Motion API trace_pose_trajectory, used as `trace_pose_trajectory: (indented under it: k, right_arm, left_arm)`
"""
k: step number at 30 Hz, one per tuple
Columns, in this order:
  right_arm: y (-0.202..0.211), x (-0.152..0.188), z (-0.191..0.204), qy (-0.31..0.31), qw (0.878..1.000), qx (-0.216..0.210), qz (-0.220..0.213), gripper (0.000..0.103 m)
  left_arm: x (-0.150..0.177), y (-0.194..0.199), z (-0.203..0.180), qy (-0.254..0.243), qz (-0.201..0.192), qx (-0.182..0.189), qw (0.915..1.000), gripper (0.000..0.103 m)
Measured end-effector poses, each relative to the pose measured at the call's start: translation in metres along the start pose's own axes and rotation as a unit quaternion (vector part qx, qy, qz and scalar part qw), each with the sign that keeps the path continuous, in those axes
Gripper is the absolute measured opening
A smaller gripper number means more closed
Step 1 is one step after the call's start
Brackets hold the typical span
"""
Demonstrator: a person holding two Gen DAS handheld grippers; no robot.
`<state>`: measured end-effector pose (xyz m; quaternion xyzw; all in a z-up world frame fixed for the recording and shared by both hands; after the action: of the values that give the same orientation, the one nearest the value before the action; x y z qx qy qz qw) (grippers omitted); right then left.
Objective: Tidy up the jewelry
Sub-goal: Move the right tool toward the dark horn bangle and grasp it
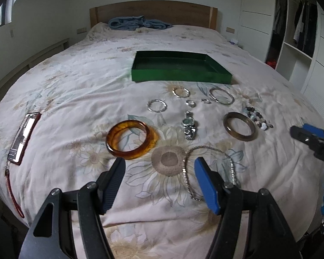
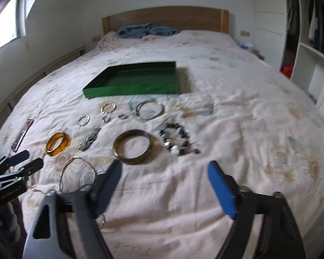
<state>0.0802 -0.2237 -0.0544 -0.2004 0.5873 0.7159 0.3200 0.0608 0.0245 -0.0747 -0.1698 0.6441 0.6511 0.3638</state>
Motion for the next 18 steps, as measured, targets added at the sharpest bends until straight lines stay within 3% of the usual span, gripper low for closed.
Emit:
trace_pose_trajectory:
  k: [6,9,14,18]
  right_arm:
    - [-0.03,0.012,0.004,-0.027,0.995,-0.068,0.067,0.051]
    - [-0.045,0.013,0.005,-0.043,0.991,-0.09,0.091,0.048]
    - [-0.072,0.005,0.003,-0.08,0.983,-0.114,0.122,0.047]
    - [-0.096,-0.001,0.001,-0.101,0.977,-0.12,0.145,0.047]
  left_arm:
    - [0.003,-0.014,-0.012,-0.009,0.016,0.043,0.9989,0.063]
    - [0.003,-0.024,-0.017,-0.016,0.027,0.056,0.9979,0.061]
    - [0.003,-0.053,-0.021,-0.013,0.063,0.077,0.995,0.039]
    - [0.002,-0.068,-0.021,-0.017,0.075,0.08,0.9939,0.037]
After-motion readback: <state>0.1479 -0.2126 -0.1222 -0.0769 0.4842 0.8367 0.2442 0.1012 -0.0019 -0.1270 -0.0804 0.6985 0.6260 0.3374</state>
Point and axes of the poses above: each gripper's, at about its wrist camera, not at the fingertips, and y roughly against the way its jaws point, z to its left, x to its underside, the point moved 4 cm from there along -y, roughly the way its jaws point, and after that the axes turned 12 degrees about -y, right-handed, at the moved point
